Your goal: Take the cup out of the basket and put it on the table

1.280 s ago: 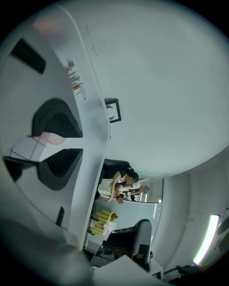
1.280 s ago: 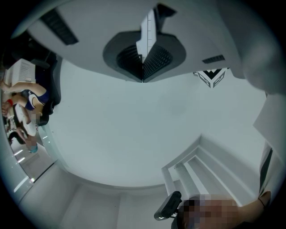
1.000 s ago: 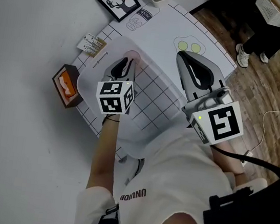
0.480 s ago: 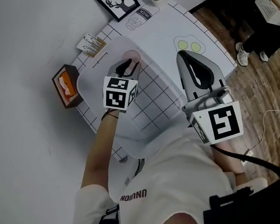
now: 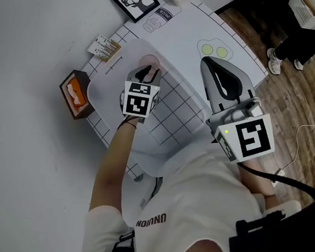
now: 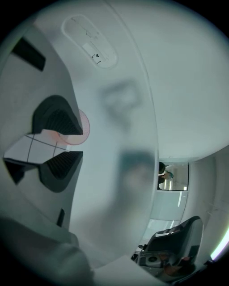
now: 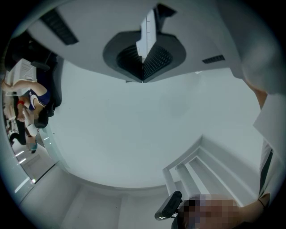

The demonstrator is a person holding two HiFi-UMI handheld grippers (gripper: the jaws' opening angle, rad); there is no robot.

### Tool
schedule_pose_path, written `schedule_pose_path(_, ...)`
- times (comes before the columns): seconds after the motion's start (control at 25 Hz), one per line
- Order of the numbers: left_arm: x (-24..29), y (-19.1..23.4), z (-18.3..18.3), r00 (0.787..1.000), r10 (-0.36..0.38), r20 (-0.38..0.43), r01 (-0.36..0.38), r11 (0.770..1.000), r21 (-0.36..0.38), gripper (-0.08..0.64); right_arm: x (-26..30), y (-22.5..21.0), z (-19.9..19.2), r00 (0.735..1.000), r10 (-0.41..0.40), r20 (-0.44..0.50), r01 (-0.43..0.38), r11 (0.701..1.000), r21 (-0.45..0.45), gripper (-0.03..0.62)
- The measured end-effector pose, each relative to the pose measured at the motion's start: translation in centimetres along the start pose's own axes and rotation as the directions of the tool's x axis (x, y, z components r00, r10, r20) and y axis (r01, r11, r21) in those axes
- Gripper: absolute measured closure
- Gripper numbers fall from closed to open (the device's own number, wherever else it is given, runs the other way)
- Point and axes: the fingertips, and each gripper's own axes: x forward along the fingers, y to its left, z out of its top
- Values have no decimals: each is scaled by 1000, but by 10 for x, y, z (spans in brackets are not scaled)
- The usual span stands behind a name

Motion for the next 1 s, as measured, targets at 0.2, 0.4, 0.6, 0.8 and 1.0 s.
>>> schedule_pose_path(0.2, 5, -1, -7, 1000, 13, -27, -12, 1000, 28, 449, -1, -1, -1, 1000, -1, -2, 1, 1000, -2, 572)
schedule_pose_path(0.4, 9, 2, -9, 999, 26, -29, -25, 999, 27, 449, -1, -2, -1, 1000, -1, -1, 1, 1000, -7, 572)
schedule_pose_path(0.6, 13, 2, -14, 999, 32, -39, -31, 999, 43, 449, 0, 0, -1, 1000, 6, 0, -6, 1000, -9, 572)
schedule_pose_path(0.8, 15, 0, -14, 999, 23, -42, -22, 999, 41, 449, -1, 0, -1, 1000, 8, 0, -8, 1000, -9, 572)
schedule_pose_path(1.0, 16, -2, -16, 999, 12, -46, -10, 999, 43, 449, 0, -1, -1, 1000, 4, -2, -4, 1000, -9, 572)
